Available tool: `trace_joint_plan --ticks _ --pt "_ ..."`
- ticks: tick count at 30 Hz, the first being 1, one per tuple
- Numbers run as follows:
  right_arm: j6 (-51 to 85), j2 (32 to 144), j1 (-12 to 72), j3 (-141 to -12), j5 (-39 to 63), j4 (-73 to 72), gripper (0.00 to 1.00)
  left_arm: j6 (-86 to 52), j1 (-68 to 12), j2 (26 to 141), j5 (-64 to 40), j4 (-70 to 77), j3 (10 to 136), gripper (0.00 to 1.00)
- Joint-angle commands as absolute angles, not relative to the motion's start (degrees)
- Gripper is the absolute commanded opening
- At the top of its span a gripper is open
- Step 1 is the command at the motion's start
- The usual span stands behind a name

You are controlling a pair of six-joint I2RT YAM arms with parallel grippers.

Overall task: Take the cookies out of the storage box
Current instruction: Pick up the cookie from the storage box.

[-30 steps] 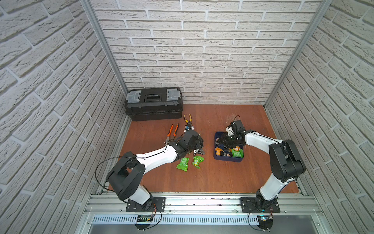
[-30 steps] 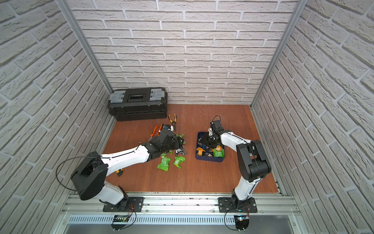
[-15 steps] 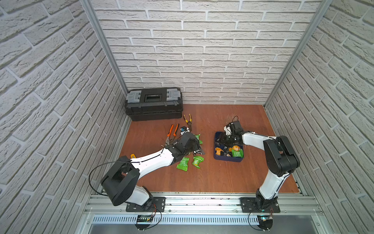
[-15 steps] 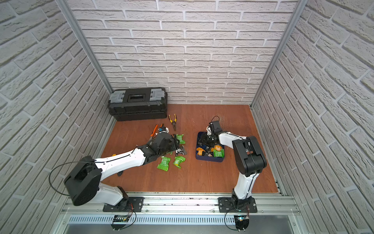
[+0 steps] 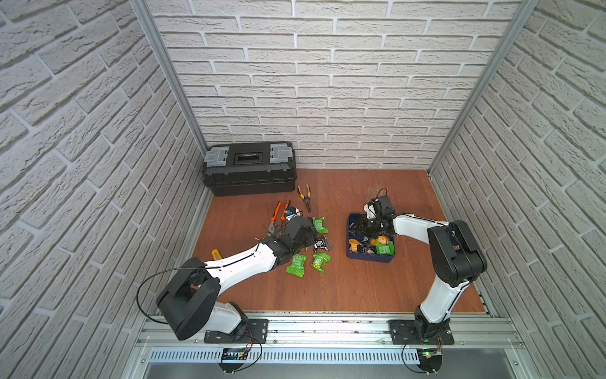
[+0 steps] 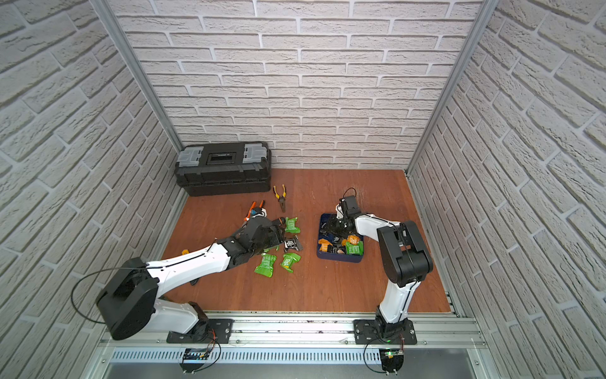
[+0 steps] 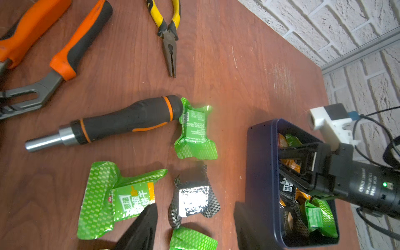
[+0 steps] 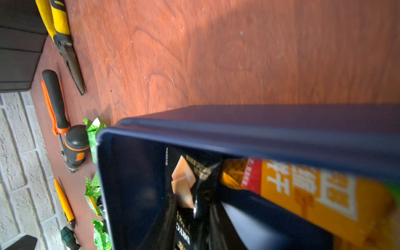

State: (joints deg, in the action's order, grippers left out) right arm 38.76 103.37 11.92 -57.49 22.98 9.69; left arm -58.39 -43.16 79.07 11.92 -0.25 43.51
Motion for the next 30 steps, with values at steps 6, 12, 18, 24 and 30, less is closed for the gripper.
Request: trace_joint_plan --ticks 6,12,18,24,30 --pt "39.38 99.77 11.95 -56.51 24.19 8.43 0.23 -58.42 -41.92 75.41 14.09 -0.52 41.04 0.63" --pt "39.27 100.85 11.91 -56.16 24.37 8.39 0.21 -58.51 -41.81 75.38 13.91 -0.62 40.84 0.63" --pt "38.90 99.57 11.95 -55.98 22.98 9.58 0.18 -58.62 -41.84 74.89 14.32 -0.92 40.67 0.63" --pt "37.97 97.16 11.79 -56.03 20.87 12.01 0.17 -58.77 -41.85 75.05 14.25 -0.88 40.69 0.63" --pt "37.91 93.57 11.34 -55.72 20.19 14.16 0.17 -58.88 -41.84 75.71 14.07 -0.79 41.20 0.63"
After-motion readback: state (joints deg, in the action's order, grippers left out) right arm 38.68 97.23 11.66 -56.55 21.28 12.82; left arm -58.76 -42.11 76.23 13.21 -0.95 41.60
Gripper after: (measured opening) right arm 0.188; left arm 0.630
